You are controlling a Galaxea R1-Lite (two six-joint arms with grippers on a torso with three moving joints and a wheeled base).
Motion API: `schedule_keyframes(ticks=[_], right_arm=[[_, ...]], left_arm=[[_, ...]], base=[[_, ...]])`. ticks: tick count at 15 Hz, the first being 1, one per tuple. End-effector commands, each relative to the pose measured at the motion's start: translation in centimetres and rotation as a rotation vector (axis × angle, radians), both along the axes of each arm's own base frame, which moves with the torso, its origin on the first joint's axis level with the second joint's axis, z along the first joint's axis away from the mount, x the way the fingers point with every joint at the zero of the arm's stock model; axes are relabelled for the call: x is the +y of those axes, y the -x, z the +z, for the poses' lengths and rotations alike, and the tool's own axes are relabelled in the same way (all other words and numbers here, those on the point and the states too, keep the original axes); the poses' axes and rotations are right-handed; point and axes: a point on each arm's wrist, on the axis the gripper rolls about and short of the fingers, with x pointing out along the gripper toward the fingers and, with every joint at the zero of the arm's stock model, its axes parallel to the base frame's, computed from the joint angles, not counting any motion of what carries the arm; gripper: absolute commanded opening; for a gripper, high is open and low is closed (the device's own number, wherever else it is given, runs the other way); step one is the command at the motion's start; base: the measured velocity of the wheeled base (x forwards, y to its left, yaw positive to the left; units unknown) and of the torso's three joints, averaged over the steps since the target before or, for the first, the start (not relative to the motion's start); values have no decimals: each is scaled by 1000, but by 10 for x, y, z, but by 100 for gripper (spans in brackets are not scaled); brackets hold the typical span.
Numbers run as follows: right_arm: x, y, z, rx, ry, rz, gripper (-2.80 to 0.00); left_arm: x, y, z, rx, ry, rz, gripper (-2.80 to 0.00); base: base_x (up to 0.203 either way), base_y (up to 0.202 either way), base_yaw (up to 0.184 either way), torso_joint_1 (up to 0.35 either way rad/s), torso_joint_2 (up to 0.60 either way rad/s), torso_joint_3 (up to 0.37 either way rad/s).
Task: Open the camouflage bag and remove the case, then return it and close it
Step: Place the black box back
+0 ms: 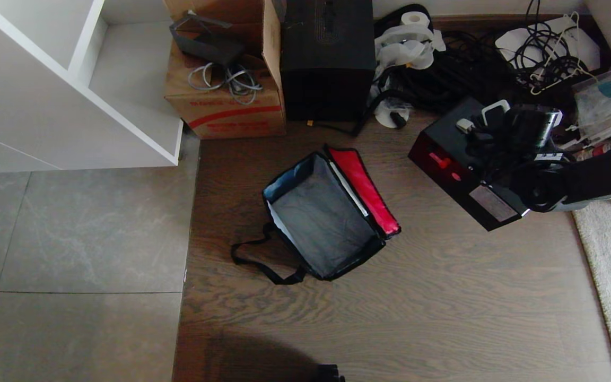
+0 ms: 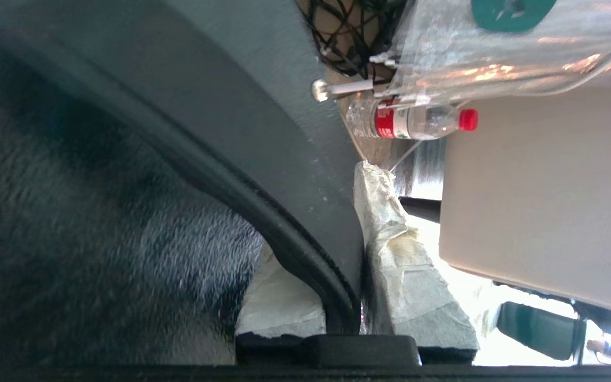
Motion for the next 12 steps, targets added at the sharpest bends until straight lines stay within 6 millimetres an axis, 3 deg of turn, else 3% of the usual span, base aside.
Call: schedule_keyframes(ticks=[1,5,12], right_arm=[[12,26,28,-42,-1,29,-280],[42,49,44,-59,-4,113,-280],[99,78,50,-59,-12,274,-280]], left_arm=[[0,-1,-2,10,-1,0,-280],[0,-1,-2,10,-1,0,-280],[0,-1,-2,8,-1,0,-280]], base=[[0,0,0,0,0,0],[0,0,0,0,0,0],[0,0,0,0,0,0]])
